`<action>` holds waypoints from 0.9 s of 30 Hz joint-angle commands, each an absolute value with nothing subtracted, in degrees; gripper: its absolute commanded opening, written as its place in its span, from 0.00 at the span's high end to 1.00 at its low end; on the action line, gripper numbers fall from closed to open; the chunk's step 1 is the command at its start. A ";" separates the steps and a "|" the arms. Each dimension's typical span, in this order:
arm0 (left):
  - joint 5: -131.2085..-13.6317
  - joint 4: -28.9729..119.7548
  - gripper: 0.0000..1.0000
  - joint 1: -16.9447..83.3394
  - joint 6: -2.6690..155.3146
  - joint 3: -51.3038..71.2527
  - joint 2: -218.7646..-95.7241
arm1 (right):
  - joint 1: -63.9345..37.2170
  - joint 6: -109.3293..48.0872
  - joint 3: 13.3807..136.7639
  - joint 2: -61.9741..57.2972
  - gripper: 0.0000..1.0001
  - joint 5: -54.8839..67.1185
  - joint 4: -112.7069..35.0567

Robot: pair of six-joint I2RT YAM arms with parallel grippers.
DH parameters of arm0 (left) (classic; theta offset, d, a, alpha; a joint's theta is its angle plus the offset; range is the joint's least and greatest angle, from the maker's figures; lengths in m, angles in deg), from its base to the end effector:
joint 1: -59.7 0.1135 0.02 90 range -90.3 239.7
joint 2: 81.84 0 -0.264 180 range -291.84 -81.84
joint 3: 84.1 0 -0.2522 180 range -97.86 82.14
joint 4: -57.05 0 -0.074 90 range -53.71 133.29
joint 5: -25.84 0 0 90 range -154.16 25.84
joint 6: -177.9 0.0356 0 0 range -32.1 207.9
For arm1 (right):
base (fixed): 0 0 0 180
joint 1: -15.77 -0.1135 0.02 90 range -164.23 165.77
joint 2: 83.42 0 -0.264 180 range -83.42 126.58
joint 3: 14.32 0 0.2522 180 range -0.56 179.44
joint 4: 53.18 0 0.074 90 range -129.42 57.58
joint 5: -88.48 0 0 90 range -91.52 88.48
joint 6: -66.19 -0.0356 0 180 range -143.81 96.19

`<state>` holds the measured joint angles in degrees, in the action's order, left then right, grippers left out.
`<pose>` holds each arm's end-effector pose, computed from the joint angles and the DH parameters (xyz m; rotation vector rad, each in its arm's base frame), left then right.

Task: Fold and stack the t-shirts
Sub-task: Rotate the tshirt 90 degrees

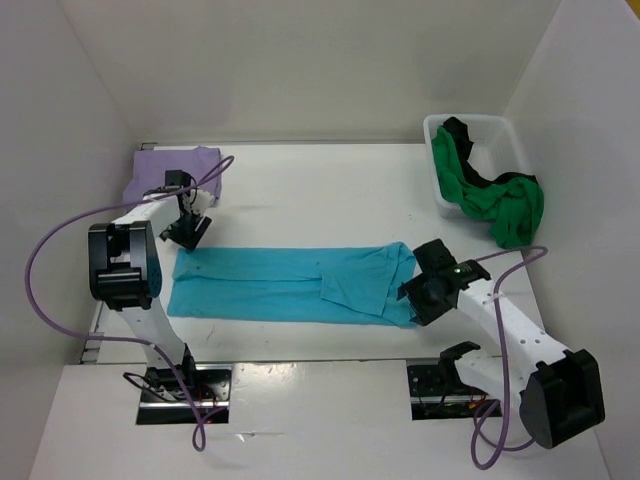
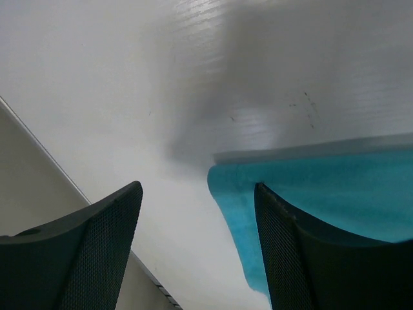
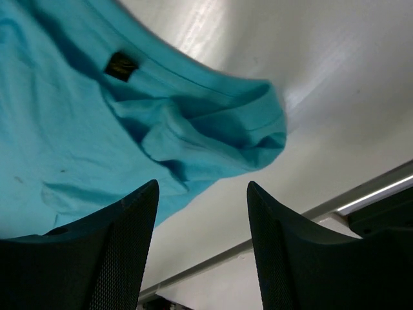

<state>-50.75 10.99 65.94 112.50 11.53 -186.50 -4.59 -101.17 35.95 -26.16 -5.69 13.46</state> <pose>0.3639 0.0481 0.1819 0.3744 2.7438 0.4678 0.1494 0.0527 0.1998 1.3919 2.5319 0.2438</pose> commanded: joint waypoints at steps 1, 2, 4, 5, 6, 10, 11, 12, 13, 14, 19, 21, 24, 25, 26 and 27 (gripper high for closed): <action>-48.87 14.45 0.23 66.11 111.63 11.65 -187.75 | -5.33 -106.68 33.02 -25.85 0.37 -2.93 13.41; -48.87 15.16 0.23 66.11 112.33 12.18 -187.75 | -5.33 -107.21 32.14 -24.37 0.37 -2.06 11.66; -48.87 15.16 0.23 66.11 112.34 12.88 -188.36 | -5.33 -107.82 29.59 -23.13 0.37 -1.52 9.37; -48.87 15.68 0.23 66.11 112.34 13.58 -188.36 | -5.33 -107.83 29.06 -21.30 0.37 -1.52 7.71; -48.87 15.69 0.23 66.11 112.86 13.59 -188.36 | -5.33 -107.83 29.06 -20.15 0.40 -1.52 7.08; -47.82 16.30 0.23 66.63 113.48 15.79 -187.14 | -5.33 -106.26 31.16 -14.09 0.58 -4.15 5.76; -47.81 16.30 0.23 66.64 113.48 16.48 -186.52 | -5.33 -105.12 32.47 -11.29 0.65 -4.86 4.36; -47.81 16.30 0.23 66.64 113.48 16.49 -186.52 | -5.33 -104.32 33.18 -9.78 0.80 -5.39 3.65; -47.81 15.35 0.23 67.16 113.48 16.49 -186.52 | -4.72 -103.36 34.93 -8.03 0.87 -5.39 3.65; -47.81 14.56 0.23 67.86 113.48 16.49 -185.99 | -4.71 -102.22 36.08 -6.18 0.94 -5.39 3.12; -52.64 7.52 0.23 72.43 114.00 12.55 -184.32 | -4.18 -94.13 48.00 4.72 1.00 -11.87 1.89; -52.65 5.33 0.23 74.89 114.01 11.84 -184.32 | -3.39 -88.87 52.15 10.58 1.00 -13.73 -0.29; -53.17 2.17 0.23 76.84 114.62 10.52 -183.79 | -2.60 -78.87 68.96 23.21 1.00 -14.35 -2.16; -53.17 1.28 0.23 76.84 114.62 10.51 -183.79 | -3.12 -77.09 73.48 26.76 1.00 -15.75 -1.46; -53.87 -0.55 0.23 77.36 115.14 10.51 -183.79 | -4.17 -75.42 78.14 30.10 1.00 -19.16 -0.67; -54.92 -1.53 0.23 77.36 115.15 9.99 -183.79 | -4.70 -72.18 82.71 33.18 1.00 -21.28 -0.14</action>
<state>-51.71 4.28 77.65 113.62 12.34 -186.11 -3.43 -82.42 73.39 26.60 -11.96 4.35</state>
